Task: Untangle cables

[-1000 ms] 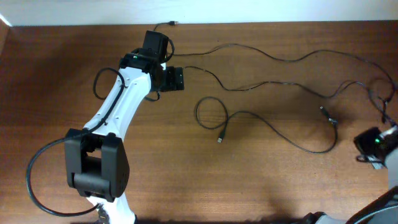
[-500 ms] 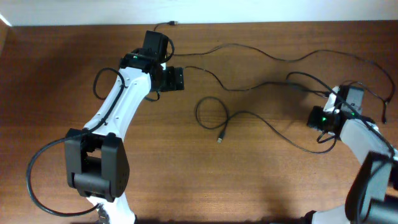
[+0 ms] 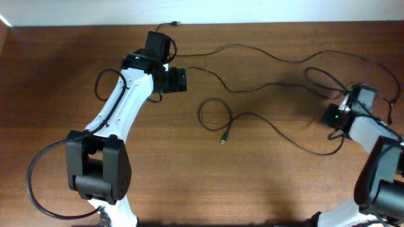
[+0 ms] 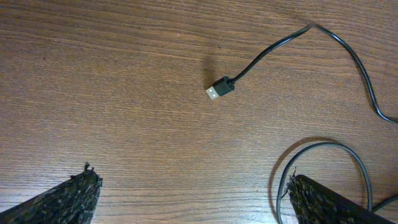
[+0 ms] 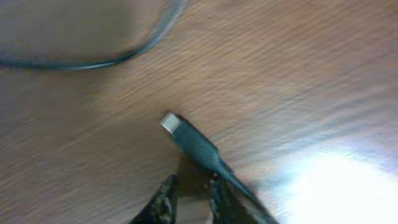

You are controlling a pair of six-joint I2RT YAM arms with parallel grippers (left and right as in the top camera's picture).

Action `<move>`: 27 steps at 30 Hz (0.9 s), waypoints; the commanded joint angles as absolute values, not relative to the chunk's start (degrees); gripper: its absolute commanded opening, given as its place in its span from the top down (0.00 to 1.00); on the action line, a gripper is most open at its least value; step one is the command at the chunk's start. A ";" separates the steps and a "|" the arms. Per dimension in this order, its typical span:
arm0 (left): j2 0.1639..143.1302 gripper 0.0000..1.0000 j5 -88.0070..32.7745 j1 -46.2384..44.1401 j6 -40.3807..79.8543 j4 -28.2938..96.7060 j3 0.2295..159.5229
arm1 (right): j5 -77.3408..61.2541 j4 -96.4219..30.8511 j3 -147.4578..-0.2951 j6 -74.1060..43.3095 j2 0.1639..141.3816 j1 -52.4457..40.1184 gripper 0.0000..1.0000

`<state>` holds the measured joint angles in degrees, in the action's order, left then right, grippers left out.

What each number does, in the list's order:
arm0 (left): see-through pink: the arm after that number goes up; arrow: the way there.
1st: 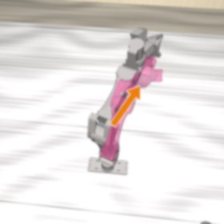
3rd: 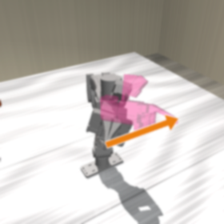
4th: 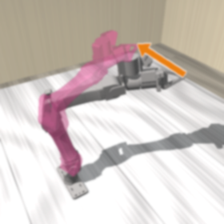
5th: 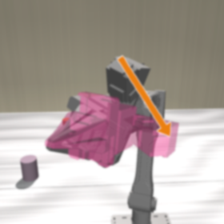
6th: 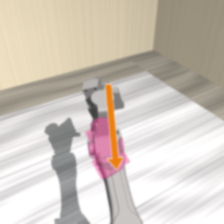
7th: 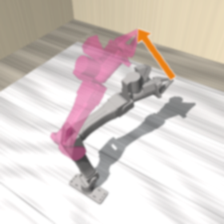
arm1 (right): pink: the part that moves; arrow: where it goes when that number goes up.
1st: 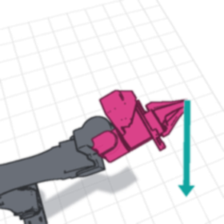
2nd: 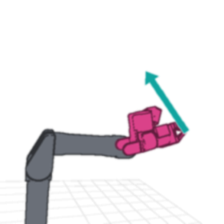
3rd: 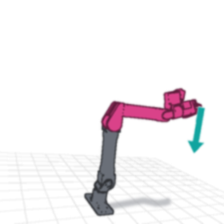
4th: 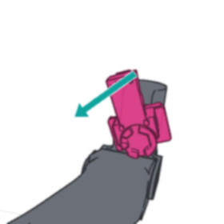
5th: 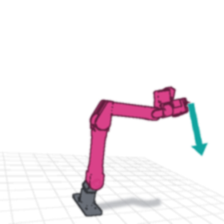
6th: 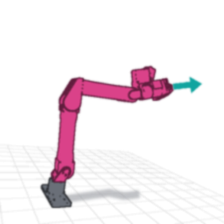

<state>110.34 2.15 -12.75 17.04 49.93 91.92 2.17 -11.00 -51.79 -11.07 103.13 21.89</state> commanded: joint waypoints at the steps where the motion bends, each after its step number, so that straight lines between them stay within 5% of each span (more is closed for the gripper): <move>1: 109.69 0.01 2.76 -12.60 16.19 49.82 91.98 | 4.82 -14.83 -49.71 -14.37 106.28 29.17 0.84; 12: 109.69 0.01 2.76 -12.60 16.19 49.82 91.98 | 4.56 -19.29 -49.71 -24.49 106.28 46.70 0.90; 27: 109.69 0.01 2.76 -12.60 16.19 49.82 91.98 | -1.28 -19.14 -49.82 -22.76 103.53 46.92 0.96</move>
<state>110.34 2.15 -12.75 16.88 49.93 91.92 0.14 -17.39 -52.42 -23.53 102.06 46.81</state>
